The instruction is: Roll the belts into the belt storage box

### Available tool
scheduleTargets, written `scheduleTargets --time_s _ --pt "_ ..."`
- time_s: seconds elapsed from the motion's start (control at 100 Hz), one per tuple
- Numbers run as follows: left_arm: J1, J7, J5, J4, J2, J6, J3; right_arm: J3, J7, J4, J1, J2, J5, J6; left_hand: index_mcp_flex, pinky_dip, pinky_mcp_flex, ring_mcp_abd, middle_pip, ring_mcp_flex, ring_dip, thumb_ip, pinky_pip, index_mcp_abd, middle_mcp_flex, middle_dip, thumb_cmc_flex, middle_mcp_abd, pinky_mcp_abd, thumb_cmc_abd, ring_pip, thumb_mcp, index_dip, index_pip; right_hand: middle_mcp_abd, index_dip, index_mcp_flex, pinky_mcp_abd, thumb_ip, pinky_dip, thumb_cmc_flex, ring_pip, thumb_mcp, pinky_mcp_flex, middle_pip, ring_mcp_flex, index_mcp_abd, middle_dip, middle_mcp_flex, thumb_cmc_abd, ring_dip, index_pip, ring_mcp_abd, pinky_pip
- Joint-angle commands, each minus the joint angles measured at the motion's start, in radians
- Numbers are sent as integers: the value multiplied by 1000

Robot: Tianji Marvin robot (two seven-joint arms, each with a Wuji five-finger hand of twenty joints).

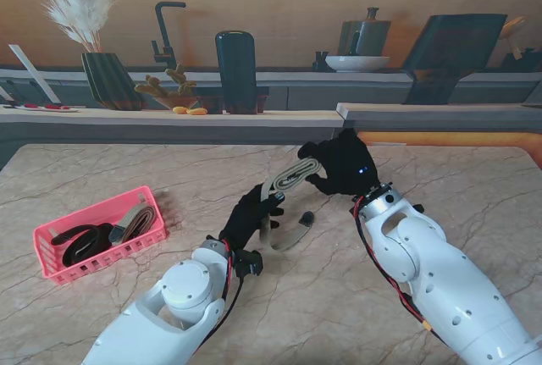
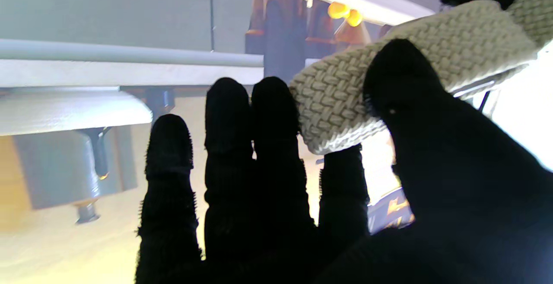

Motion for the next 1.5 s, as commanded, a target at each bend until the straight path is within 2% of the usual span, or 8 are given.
scheduleTargets --time_s 0.0,0.33,0.54,0.7,0.99,1.33,1.36,1.49 --pt "7 -4 -9 2 -13 -22 8 -2 -24 -15 -9 -17 16 21 -14 -27 -2 -52 -24 -5 -29 11 -25 -48 -24 -26 -49 -36 -58 -48 -32 45 -17 -21 50 89 129 42 58 -22 98 33 93 -28 24 -32 -7 -11 -29 170 12 288 7 38" --pt "-9 32 0 33 -32 -94 60 -71 -131 15 3 -62 105 158 -109 -79 -39 -95 -49 -88 -105 -1 -130 -65 -147 -81 -114 -44 -151 -97 -104 138 -38 -25 70 83 124 58 70 -42 109 66 92 -42 53 -42 17 -26 -41 168 4 293 25 87" --pt "-12 81 23 48 -47 -93 73 -133 -142 45 25 -88 177 179 -170 -95 -66 -108 -41 -130 -121 -5 -162 -73 -205 -97 -121 -50 -218 -77 -103 148 -55 -15 75 79 125 64 73 -53 110 76 93 -45 63 -42 24 -33 -42 163 0 296 29 103" --pt "-19 144 68 63 -61 -101 76 -174 -125 67 27 -100 223 170 -173 -101 -87 -126 -20 -166 -134 -4 -173 -92 -258 -109 -126 -66 -251 -33 -92 101 -144 -127 80 74 132 70 77 -62 108 80 99 -48 67 -37 28 -38 -35 152 -4 296 33 109" --pt "-22 223 97 78 -81 -116 74 -226 -87 97 17 -113 291 133 -178 -98 -90 -141 0 -173 -132 -2 -165 -101 -276 -107 -147 -81 -262 -6 -79 57 -163 -192 82 66 143 79 82 -69 104 85 107 -50 68 -31 31 -41 -26 136 -6 293 38 117" --pt "-18 259 105 77 -88 -134 66 -245 -66 107 6 -118 324 107 -174 -84 -79 -147 17 -155 -125 -8 -136 -104 -263 -101 -179 -90 -245 47 -60 11 -124 -185 79 64 143 77 83 -74 101 84 107 -49 66 -32 29 -42 -28 137 -9 292 34 122" --pt "-18 261 104 76 -89 -132 66 -247 -62 107 5 -118 329 103 -175 -84 -81 -149 18 -156 -123 0 -134 -105 -262 -99 -131 -92 -246 70 -61 -77 -105 -190 78 64 142 77 83 -74 101 84 106 -49 66 -31 27 -43 -27 136 -10 291 35 123" --pt "-19 272 103 73 -92 -119 67 -260 -59 109 3 -120 339 78 -170 -70 -70 -158 43 -134 -121 2 -105 -97 -233 -91 -36 -97 -250 109 -44 -79 -73 -131 71 54 149 79 86 -76 93 82 105 -47 62 -22 20 -49 -17 125 -13 288 28 125"
